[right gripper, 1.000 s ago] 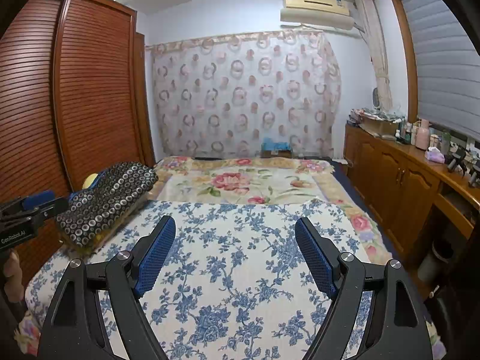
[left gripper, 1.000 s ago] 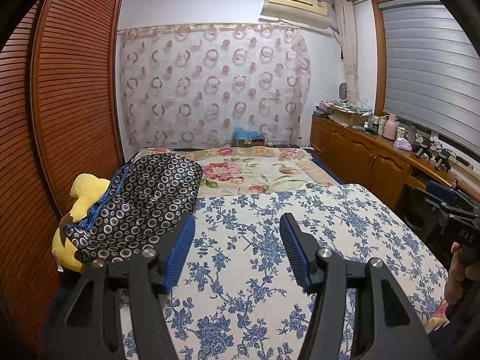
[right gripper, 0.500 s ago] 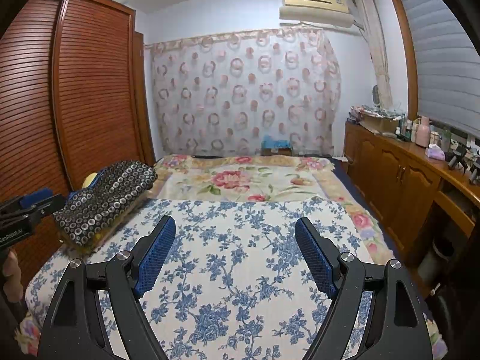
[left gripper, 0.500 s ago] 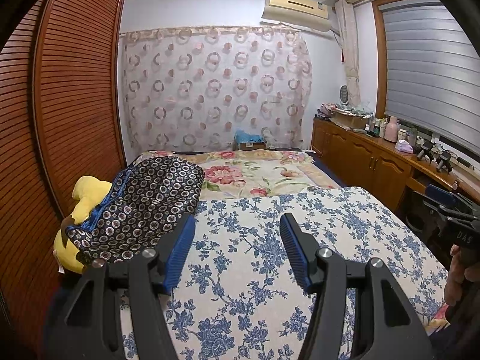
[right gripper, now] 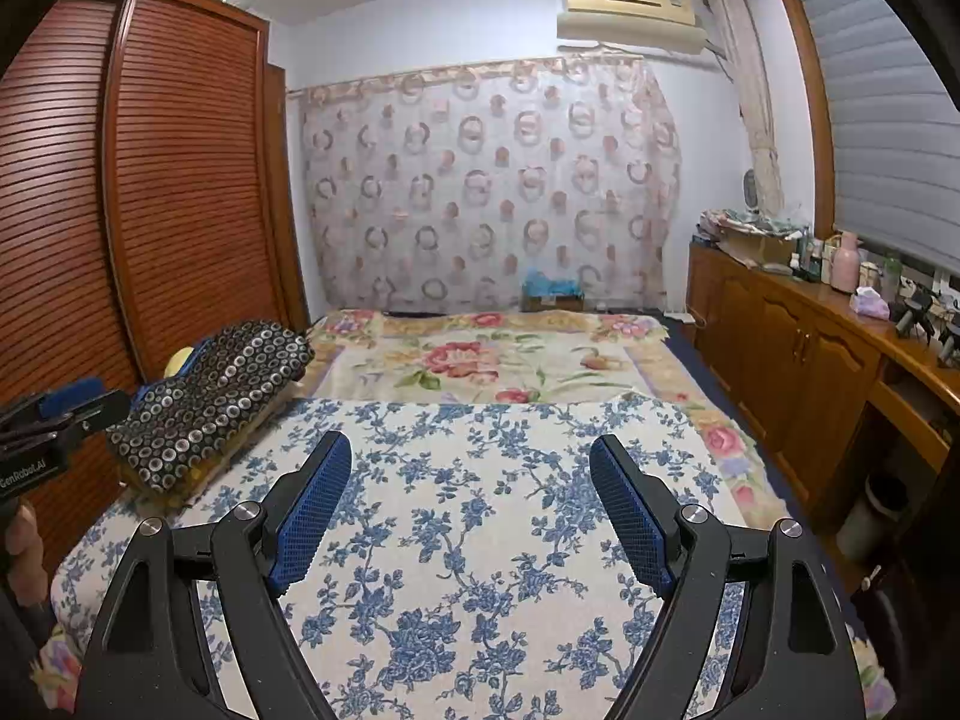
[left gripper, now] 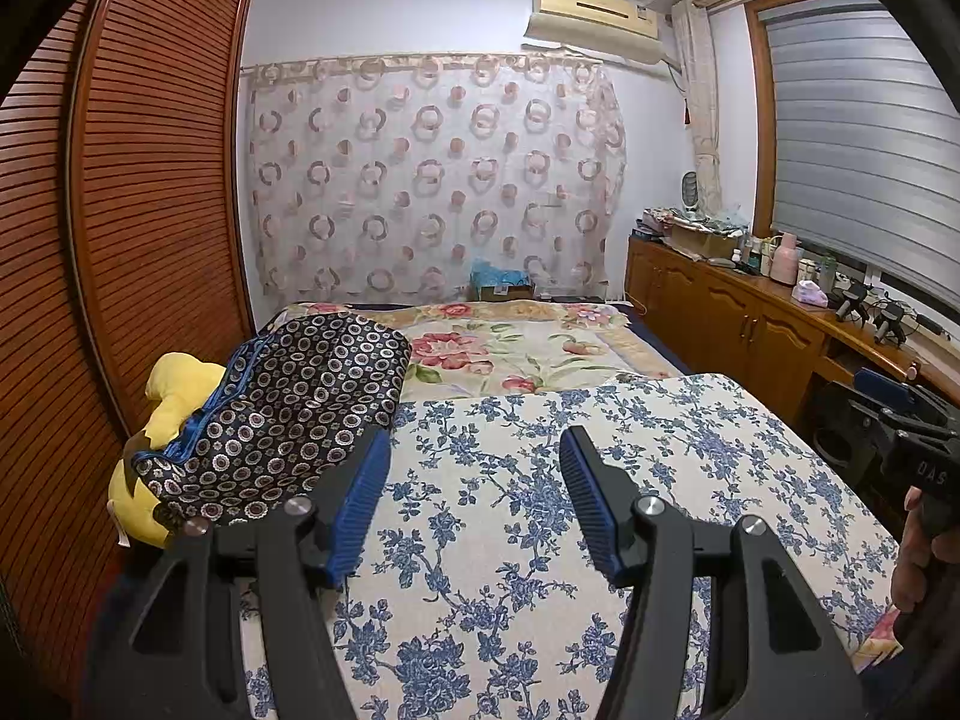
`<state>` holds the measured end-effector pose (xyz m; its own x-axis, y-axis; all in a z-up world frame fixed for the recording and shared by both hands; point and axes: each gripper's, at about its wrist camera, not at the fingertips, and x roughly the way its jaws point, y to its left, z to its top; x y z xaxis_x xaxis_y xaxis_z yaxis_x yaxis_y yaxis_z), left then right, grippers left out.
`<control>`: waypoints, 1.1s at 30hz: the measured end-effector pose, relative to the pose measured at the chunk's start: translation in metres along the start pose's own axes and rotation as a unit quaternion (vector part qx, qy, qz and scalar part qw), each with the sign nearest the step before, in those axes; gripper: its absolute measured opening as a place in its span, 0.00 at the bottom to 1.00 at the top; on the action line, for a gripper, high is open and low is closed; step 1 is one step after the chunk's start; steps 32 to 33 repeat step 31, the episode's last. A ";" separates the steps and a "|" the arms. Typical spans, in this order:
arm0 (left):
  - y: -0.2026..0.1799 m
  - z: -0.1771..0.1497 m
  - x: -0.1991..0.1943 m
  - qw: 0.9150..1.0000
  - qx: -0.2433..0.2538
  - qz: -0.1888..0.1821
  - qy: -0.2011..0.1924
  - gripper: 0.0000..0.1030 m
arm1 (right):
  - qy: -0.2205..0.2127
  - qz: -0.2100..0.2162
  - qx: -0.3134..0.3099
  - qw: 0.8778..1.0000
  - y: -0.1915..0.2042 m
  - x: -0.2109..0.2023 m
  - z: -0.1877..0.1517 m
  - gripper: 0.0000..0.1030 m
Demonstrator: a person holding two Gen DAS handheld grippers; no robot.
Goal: Fold small clothes
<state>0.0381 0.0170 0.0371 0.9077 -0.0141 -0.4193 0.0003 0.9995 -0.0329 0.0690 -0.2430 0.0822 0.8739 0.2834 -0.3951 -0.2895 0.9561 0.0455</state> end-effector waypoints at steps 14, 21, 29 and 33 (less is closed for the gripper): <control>0.001 0.001 -0.001 1.000 0.001 0.000 -0.002 0.57 | 0.000 0.000 0.001 1.000 0.000 -0.001 0.000 0.81; 0.001 0.001 -0.001 1.000 0.000 0.000 -0.002 0.57 | 0.000 -0.001 0.000 1.000 0.000 -0.001 0.001 0.81; 0.001 0.001 -0.001 1.000 0.000 0.000 -0.002 0.57 | 0.001 0.000 0.002 1.000 0.001 0.001 0.001 0.81; 0.001 0.001 -0.001 1.000 0.001 0.001 -0.002 0.57 | 0.001 0.000 0.001 1.000 0.001 0.001 0.001 0.81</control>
